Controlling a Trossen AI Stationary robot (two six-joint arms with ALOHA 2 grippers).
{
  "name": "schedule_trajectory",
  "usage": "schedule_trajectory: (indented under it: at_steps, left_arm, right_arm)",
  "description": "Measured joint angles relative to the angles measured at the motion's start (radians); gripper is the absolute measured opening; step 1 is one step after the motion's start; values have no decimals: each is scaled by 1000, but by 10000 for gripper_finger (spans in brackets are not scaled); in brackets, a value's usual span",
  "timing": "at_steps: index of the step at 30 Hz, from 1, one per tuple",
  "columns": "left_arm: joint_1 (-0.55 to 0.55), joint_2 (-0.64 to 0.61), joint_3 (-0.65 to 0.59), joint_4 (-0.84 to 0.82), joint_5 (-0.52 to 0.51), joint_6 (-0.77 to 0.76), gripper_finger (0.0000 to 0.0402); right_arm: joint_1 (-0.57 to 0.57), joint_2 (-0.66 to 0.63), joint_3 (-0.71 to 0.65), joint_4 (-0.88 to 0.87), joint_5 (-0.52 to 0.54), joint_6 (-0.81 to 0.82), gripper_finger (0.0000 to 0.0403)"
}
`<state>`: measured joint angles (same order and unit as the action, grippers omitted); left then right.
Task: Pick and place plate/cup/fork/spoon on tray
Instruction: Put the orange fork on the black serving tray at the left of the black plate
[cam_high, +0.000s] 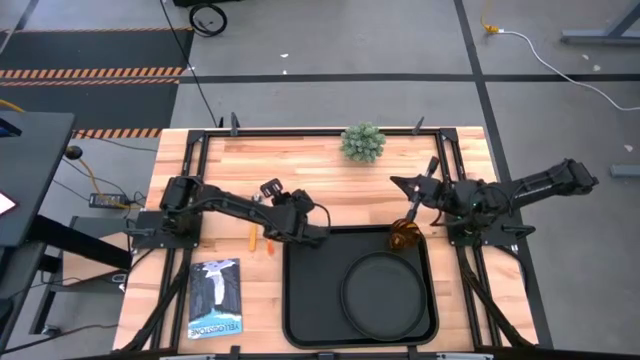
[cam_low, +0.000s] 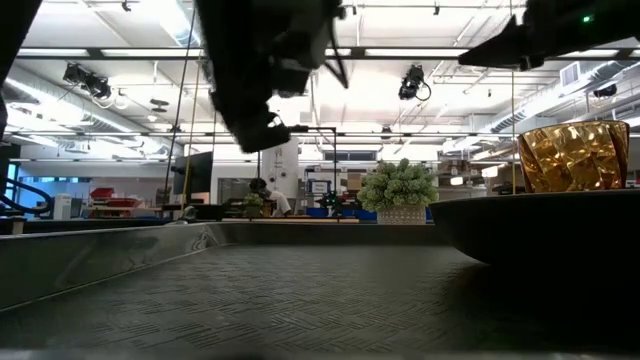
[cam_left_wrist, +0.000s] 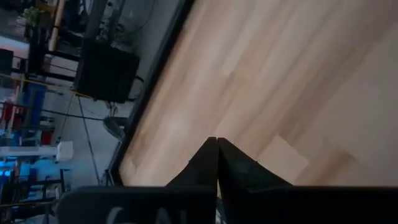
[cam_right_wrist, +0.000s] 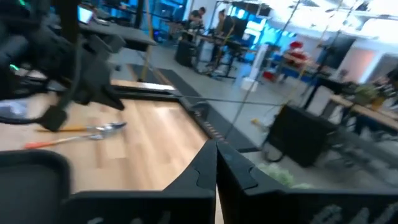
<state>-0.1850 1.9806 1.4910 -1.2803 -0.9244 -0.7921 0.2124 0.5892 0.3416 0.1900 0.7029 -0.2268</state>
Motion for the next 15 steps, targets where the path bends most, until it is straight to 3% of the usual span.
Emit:
schedule_trajectory:
  at_steps: [11,15]
  left_arm:
    - [-45,-256,-383,400,120,-14,6]
    - [-17,-353,-490,477,178,-146,6]
  right_arm:
    - [86,-20,0,-63,7,174,5]
    - [87,-19,0,-65,4,207,5]
